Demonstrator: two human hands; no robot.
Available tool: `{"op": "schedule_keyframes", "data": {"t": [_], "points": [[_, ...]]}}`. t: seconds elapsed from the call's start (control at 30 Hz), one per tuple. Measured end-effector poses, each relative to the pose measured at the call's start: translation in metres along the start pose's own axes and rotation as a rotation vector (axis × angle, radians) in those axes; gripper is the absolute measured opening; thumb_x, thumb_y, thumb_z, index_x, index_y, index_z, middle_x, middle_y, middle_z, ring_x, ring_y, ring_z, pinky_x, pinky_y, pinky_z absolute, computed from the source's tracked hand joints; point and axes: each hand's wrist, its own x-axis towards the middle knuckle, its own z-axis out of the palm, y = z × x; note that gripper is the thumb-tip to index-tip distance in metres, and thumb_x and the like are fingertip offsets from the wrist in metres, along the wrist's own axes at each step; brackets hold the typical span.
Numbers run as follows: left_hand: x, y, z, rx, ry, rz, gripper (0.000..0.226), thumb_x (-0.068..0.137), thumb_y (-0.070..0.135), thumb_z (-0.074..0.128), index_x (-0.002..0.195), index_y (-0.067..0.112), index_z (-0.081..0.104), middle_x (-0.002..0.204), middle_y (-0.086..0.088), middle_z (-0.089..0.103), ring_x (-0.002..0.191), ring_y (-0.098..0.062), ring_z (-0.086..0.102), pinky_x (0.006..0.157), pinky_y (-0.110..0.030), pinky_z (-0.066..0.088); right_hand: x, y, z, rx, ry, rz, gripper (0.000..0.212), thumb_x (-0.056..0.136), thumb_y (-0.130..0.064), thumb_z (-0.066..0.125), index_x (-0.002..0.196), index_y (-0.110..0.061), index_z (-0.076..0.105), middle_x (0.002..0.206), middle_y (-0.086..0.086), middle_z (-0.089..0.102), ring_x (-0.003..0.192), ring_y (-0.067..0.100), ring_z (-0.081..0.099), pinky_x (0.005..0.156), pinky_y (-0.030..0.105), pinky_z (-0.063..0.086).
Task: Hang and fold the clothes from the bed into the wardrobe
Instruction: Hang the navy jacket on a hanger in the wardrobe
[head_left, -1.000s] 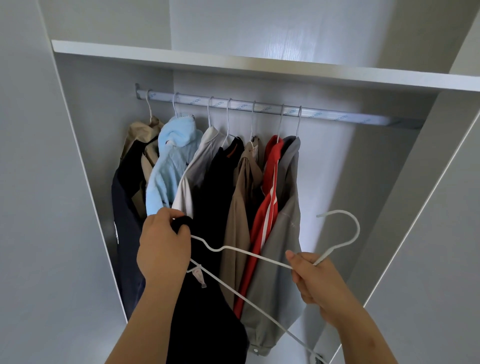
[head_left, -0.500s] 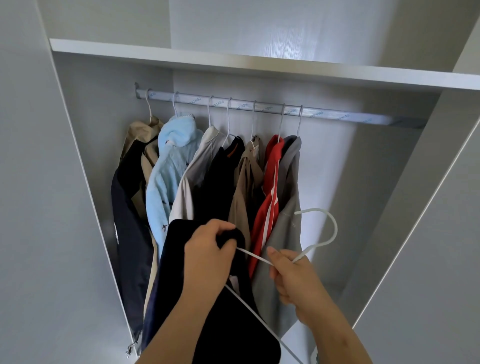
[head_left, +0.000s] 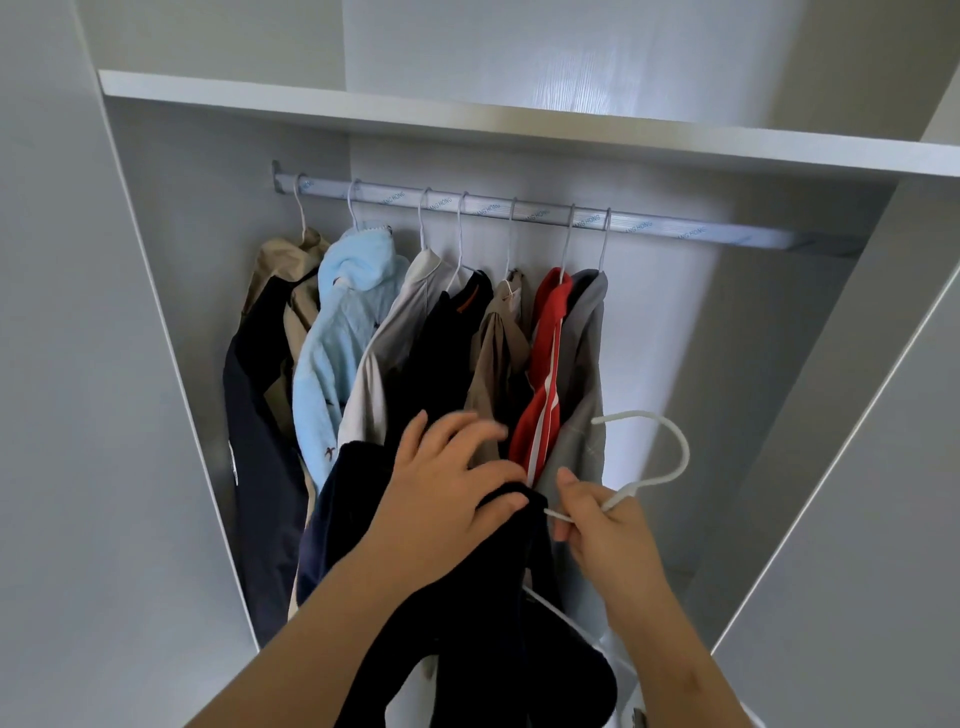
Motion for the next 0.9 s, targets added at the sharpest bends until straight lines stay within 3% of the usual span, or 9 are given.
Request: {"op": "schedule_keyframes", "data": {"t": [0.07, 0.17, 0.27, 0.37, 0.47, 0.53, 0.67, 0.77, 0.9], "points": [[0.001, -0.004, 0.002, -0.119, -0.152, -0.021, 0.035, 0.091, 0.05, 0.042, 0.108, 0.03, 0.065, 0.103, 0.012, 0.065, 0.102, -0.009, 0.058, 0.098, -0.028, 0.036, 0.002, -0.001, -0.003, -0.033, 0.006, -0.046, 0.052, 0.092, -0.033, 0.051, 0.045, -0.013, 0.047, 0.033, -0.008, 0.035, 0.033, 0.001, 0.035, 0.041, 0.01, 0.032], [-0.002, -0.006, 0.011, -0.231, -0.129, -0.095, 0.028, 0.088, 0.049, 0.049, 0.102, 0.03, 0.064, 0.084, 0.018, 0.057, 0.084, 0.0, 0.054, 0.071, -0.011, 0.035, 0.004, 0.0, -0.005, -0.09, 0.014, -0.054, 0.055, 0.092, -0.034, 0.051, 0.039, -0.019, 0.047, 0.034, -0.008, 0.039, 0.036, 0.0, 0.04, 0.048, 0.011, 0.034], [-0.003, 0.001, 0.013, -0.344, -0.099, -0.228, 0.022, 0.078, 0.055, 0.055, 0.085, 0.036, 0.064, 0.072, 0.021, 0.056, 0.073, 0.003, 0.054, 0.065, -0.011, 0.04, 0.005, -0.001, -0.007, -0.123, 0.078, -0.052, 0.056, 0.09, -0.035, 0.055, 0.037, -0.021, 0.054, 0.034, -0.009, 0.044, 0.037, 0.0, 0.044, 0.053, 0.021, 0.034], [0.001, 0.002, 0.014, -0.442, -0.027, -0.405, 0.019, 0.069, 0.057, 0.061, 0.067, 0.039, 0.054, 0.065, 0.026, 0.057, 0.067, 0.005, 0.055, 0.063, -0.018, 0.045, 0.008, -0.004, -0.01, -0.022, 0.193, -0.179, 0.038, 0.086, -0.028, 0.064, 0.048, -0.029, 0.058, 0.044, -0.011, 0.053, 0.046, 0.002, 0.049, 0.058, 0.024, 0.04], [0.002, 0.0, 0.013, -0.468, 0.066, -0.521, 0.021, 0.069, 0.053, 0.065, 0.067, 0.035, 0.055, 0.07, 0.032, 0.056, 0.068, 0.005, 0.054, 0.061, -0.02, 0.045, 0.009, -0.004, -0.015, 0.056, 0.333, -0.279, 0.022, 0.085, -0.017, 0.065, 0.066, -0.027, 0.061, 0.061, -0.016, 0.061, 0.059, -0.002, 0.053, 0.066, 0.023, 0.043], [0.003, -0.004, 0.01, -0.48, 0.143, -0.583, 0.02, 0.072, 0.049, 0.067, 0.068, 0.034, 0.056, 0.07, 0.024, 0.058, 0.071, 0.006, 0.054, 0.057, -0.015, 0.042, 0.008, 0.0, -0.016, 0.078, 0.367, -0.268, 0.019, 0.085, -0.013, 0.063, 0.07, -0.024, 0.062, 0.064, -0.017, 0.062, 0.06, -0.003, 0.052, 0.065, 0.021, 0.042], [0.004, -0.004, 0.005, -0.498, 0.213, -0.631, 0.017, 0.073, 0.047, 0.069, 0.069, 0.035, 0.057, 0.064, 0.013, 0.059, 0.068, 0.007, 0.054, 0.054, -0.015, 0.039, 0.002, 0.009, -0.007, 0.073, 0.122, -0.174, 0.026, 0.088, -0.007, 0.058, 0.071, -0.026, 0.065, 0.064, -0.014, 0.065, 0.061, -0.004, 0.058, 0.06, 0.011, 0.046], [0.004, -0.003, 0.002, -0.528, 0.221, -0.662, 0.017, 0.073, 0.044, 0.07, 0.069, 0.034, 0.057, 0.063, 0.012, 0.06, 0.064, 0.007, 0.054, 0.054, -0.016, 0.038, -0.003, 0.012, 0.009, 0.052, -0.123, -0.065, 0.03, 0.092, -0.007, 0.052, 0.078, -0.028, 0.068, 0.072, -0.013, 0.069, 0.071, 0.001, 0.063, 0.065, 0.012, 0.048], [0.0, -0.017, -0.003, -0.56, 0.283, -0.74, 0.019, 0.072, 0.041, 0.074, 0.067, 0.029, 0.06, 0.063, 0.008, 0.061, 0.059, 0.001, 0.055, 0.055, -0.018, 0.038, -0.007, 0.02, 0.023, 0.099, -0.396, 0.039, 0.032, 0.093, -0.004, 0.049, 0.078, -0.025, 0.068, 0.067, -0.011, 0.066, 0.066, 0.0, 0.061, 0.065, 0.012, 0.048]]}}
